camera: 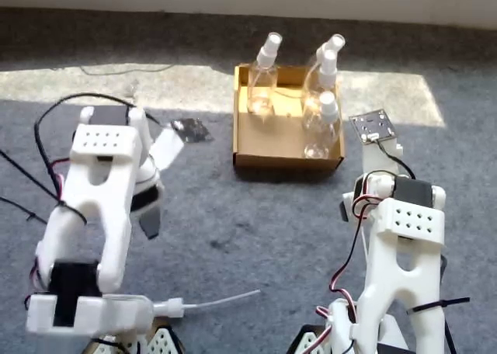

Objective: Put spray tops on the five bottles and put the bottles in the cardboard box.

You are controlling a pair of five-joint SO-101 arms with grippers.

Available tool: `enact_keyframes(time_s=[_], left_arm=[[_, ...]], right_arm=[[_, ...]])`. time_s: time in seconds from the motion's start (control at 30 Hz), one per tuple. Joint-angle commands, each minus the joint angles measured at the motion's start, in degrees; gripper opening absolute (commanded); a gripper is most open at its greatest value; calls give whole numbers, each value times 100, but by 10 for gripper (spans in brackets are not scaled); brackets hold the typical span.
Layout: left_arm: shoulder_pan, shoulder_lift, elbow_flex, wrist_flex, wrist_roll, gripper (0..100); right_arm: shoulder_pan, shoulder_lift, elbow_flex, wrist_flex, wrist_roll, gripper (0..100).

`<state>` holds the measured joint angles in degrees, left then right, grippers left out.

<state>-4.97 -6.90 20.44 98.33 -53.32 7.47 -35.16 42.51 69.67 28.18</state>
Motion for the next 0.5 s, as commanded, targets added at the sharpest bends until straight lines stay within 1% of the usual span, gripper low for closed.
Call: enact_keyframes(time_s=[0.0, 0.13, 0.3, 0.47], left_arm=[[382, -1868, 1974, -26, -1916, 171], [866, -2466, 2835, -484, -1960, 172], [1982, -2334, 3415, -668, -1916, 172], [2782, -2158, 3873, -1336, -1248, 173]], right_arm=[[-48, -180, -75, 31, -9, 4], [-57, -180, -57, 31, -26, 4], [-57, -180, -57, 57, -35, 4], [-57, -180, -57, 66, -35, 4]])
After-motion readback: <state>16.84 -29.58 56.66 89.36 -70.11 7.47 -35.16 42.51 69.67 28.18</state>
